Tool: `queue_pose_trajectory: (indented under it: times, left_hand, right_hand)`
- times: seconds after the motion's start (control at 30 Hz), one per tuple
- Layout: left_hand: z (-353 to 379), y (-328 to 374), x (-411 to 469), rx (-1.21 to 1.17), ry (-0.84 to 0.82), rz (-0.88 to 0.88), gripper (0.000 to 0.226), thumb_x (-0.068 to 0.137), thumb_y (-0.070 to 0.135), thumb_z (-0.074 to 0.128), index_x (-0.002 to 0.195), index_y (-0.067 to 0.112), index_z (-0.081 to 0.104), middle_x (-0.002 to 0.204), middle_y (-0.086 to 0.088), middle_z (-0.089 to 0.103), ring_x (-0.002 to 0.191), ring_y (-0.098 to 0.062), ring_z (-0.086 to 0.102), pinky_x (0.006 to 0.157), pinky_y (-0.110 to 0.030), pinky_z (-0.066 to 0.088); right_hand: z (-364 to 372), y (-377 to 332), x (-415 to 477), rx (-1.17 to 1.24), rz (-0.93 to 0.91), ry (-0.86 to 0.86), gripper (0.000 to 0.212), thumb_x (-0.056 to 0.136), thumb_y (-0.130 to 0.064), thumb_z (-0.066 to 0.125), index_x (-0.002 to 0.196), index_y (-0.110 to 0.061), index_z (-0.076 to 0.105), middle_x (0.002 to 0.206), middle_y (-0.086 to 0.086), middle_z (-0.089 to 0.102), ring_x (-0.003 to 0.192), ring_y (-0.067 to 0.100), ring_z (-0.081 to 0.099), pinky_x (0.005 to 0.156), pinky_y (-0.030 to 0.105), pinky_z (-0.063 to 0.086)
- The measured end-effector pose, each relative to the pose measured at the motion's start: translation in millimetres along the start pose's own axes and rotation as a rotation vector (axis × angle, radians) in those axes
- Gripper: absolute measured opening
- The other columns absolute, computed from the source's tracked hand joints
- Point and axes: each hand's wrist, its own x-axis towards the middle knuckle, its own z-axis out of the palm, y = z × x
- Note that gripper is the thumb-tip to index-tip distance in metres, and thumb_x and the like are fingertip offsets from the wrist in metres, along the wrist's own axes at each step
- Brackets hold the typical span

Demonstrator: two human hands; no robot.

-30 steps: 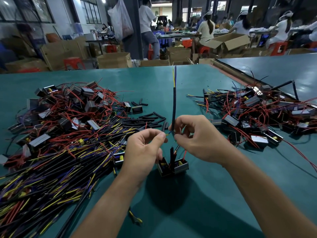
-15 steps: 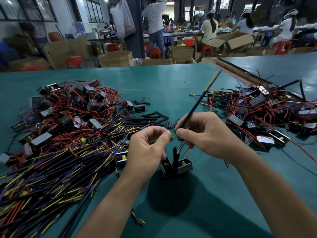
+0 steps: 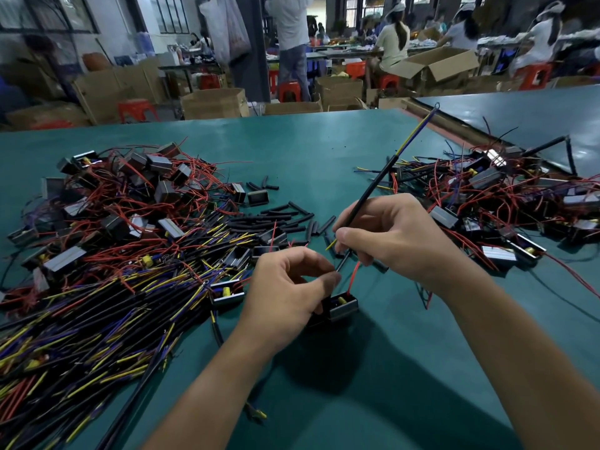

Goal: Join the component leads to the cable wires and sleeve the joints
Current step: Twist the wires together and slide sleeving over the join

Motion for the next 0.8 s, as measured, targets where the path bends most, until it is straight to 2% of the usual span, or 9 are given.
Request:
queue_pose_trajectory:
  times: [0.13,0.37,0.57,0.7,0.8]
  left_hand:
    - [-2,2,0,-0.026,0.015,-0.002,0.016,0.079,0.001,0.075,0.069,0.011,0.068,0.05,0.003,0.061,0.034,-0.01,0.047,0.038,-0.016,0.037]
    - [-1,1,-1,-0.044,0.041,0.007,0.009,0.079,0.002,0.075,0.071,0.005,0.071,0.046,0.005,0.058,0.035,-0.007,0.047,0.038,-0.015,0.037]
    - [-2,-1,-1,-0.076,0.062,0.01,0.013,0.077,0.004,0.078,0.074,0.012,0.069,0.06,-0.001,0.067,0.037,-0.009,0.05,0.038,-0.018,0.039]
    - [-3,-3,-1,0.002,0.083,0.052,0.014,0.075,0.008,0.082,0.073,0.011,0.068,0.063,-0.005,0.068,0.042,-0.013,0.051,0.041,-0.021,0.042]
    - [-3,-2,-1,0.034,0.091,0.067,0.016,0.071,0.008,0.085,0.071,0.013,0.069,0.066,-0.008,0.069,0.05,-0.019,0.053,0.041,-0.029,0.046]
  right_hand:
    - [0,1,-1,-0.037,0.011,-0.03,0.017,0.084,0.005,0.069,0.073,-0.008,0.07,0.057,-0.001,0.067,0.043,0.005,0.052,0.043,0.014,0.038]
    - [-1,4,1,-0.114,0.003,-0.072,0.013,0.082,0.003,0.07,0.072,-0.004,0.07,0.053,-0.004,0.064,0.047,0.007,0.053,0.048,0.018,0.043]
    - [-2,11,3,-0.211,0.016,-0.081,0.012,0.082,-0.005,0.072,0.071,-0.008,0.07,0.055,-0.001,0.06,0.053,0.011,0.053,0.053,0.029,0.043]
    - [0,17,4,-0.258,0.014,-0.102,0.011,0.082,-0.008,0.071,0.071,-0.011,0.07,0.057,0.002,0.06,0.054,0.013,0.052,0.054,0.03,0.042]
    - [-2,19,6,-0.281,0.009,-0.102,0.012,0.082,-0.009,0.069,0.07,-0.012,0.069,0.056,0.0,0.06,0.054,0.012,0.052,0.054,0.029,0.042]
